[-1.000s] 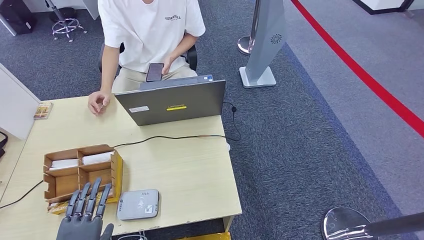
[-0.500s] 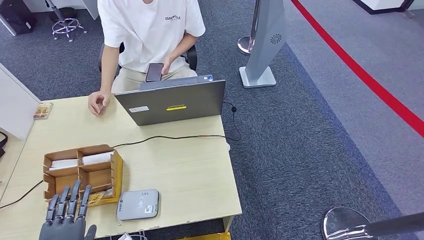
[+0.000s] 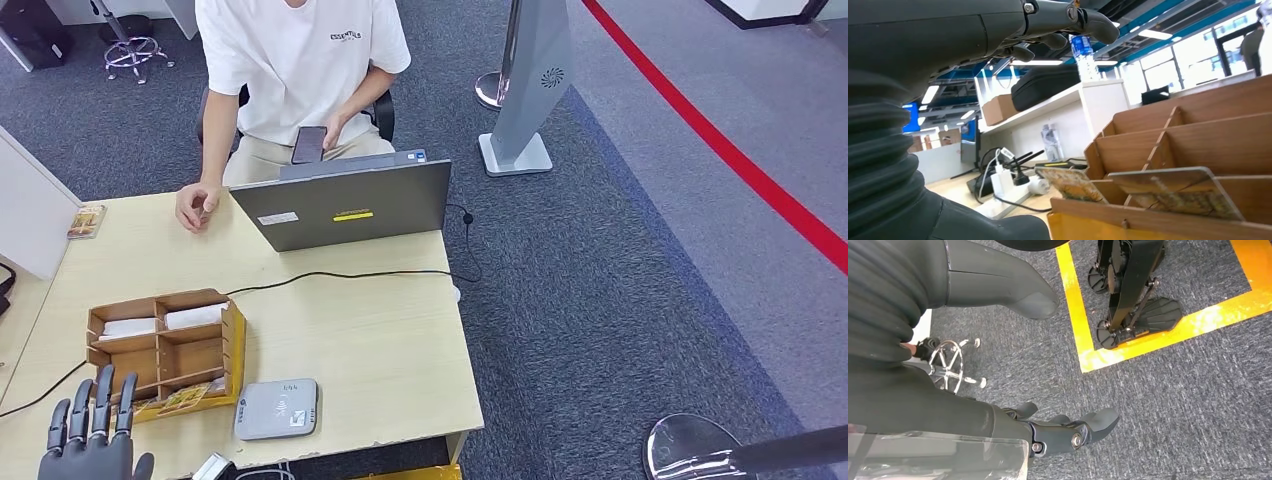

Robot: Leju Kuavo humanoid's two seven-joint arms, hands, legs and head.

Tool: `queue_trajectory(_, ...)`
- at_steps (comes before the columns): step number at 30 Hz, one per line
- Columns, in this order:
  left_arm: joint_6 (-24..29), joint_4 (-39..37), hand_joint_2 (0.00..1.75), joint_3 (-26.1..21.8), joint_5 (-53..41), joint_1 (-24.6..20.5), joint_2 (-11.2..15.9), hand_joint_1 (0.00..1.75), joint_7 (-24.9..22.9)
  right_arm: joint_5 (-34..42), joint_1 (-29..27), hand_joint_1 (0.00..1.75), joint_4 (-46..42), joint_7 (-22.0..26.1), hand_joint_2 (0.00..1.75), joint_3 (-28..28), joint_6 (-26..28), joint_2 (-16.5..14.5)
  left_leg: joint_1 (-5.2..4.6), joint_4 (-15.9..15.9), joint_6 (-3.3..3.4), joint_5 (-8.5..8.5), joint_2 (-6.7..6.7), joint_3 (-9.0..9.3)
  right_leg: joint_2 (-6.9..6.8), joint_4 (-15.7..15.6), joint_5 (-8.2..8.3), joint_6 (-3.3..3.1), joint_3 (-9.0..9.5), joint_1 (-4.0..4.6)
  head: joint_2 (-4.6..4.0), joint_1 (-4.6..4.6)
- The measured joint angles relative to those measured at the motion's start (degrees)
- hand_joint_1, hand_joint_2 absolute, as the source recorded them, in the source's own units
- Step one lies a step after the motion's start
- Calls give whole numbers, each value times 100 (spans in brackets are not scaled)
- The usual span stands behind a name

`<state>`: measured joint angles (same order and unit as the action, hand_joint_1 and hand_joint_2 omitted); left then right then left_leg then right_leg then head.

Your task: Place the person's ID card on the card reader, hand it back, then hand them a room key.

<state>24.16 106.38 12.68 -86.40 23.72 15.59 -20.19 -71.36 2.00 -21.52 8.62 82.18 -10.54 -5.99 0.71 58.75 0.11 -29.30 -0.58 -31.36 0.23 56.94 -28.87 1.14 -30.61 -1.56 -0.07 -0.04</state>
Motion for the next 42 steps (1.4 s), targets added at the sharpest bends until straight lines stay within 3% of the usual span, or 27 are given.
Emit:
queue_trajectory(6,76,-298,175,-293,-153,-94,-259,0,272,-60,15,0,151,-26,175,-1,89,89,0,0,0,0,-1,0,-1,0,0,0,0,0,0,0)
queue_trajectory(13,646,-1015,175,-409,-308,-570,-477,0,502,-170,68,0,361,13,175,-19,168,174,0,0,0,1,-2,3,-1,0,1,0,2,0,0,1)
queue_trajectory(22,883,-1705,175,-348,-309,-1029,-475,0,268,-201,91,0,452,96,175,-55,160,201,1,0,0,1,-2,3,1,1,1,-1,1,1,0,1)
queue_trajectory(42,910,-2073,175,68,-311,-1436,-392,0,-7,-292,91,0,482,174,175,-143,71,206,0,0,1,2,-2,4,1,1,2,-1,1,0,0,0)
